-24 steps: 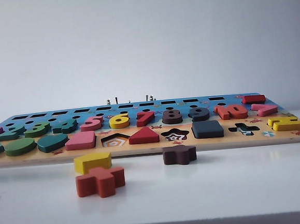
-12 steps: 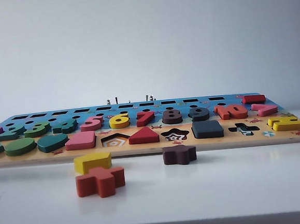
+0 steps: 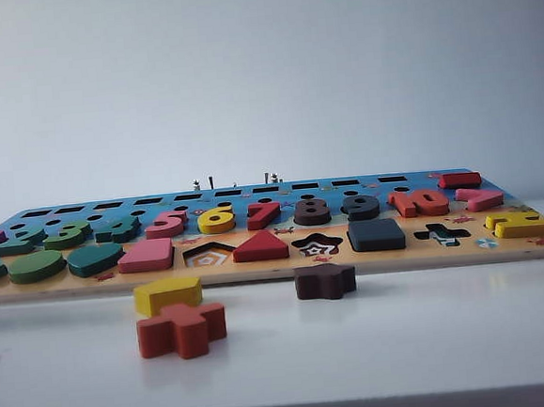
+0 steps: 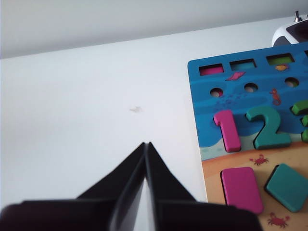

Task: Insert the cube into the slot.

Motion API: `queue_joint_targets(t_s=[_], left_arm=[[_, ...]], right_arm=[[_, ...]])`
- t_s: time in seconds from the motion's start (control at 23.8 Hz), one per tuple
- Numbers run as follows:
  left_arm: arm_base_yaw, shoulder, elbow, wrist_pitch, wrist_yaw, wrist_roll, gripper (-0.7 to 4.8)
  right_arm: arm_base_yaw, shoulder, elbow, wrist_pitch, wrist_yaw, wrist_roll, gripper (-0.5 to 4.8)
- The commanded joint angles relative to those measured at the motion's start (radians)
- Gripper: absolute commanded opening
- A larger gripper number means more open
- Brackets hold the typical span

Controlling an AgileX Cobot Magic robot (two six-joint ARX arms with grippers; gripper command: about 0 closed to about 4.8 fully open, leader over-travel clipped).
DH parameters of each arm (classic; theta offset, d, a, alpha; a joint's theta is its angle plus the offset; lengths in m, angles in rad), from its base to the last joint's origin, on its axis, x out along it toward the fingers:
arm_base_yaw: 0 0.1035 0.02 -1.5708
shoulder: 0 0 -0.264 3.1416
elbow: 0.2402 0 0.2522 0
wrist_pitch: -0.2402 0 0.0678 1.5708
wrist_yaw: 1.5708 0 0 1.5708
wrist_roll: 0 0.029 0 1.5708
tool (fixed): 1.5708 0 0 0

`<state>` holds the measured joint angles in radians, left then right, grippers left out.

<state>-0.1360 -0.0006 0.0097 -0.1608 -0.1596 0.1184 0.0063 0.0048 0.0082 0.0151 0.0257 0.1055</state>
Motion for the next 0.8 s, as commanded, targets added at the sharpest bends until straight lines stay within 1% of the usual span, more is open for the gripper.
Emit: queue_joint_targets(t_s=[0.04, 0.8], left_arm=[[0.002, 0.001, 0.000, 0.010, -0.002, -0.003, 0.20], [0.001, 0.001, 0.000, 0.010, -0.002, -0.003, 0.20]], right_arm=[[0.000, -0.002, 0.000, 0.013, 0.000, -0.002, -0.03], [0.000, -0.002, 0.000, 0.013, 0.000, -0.002, -0.03]])
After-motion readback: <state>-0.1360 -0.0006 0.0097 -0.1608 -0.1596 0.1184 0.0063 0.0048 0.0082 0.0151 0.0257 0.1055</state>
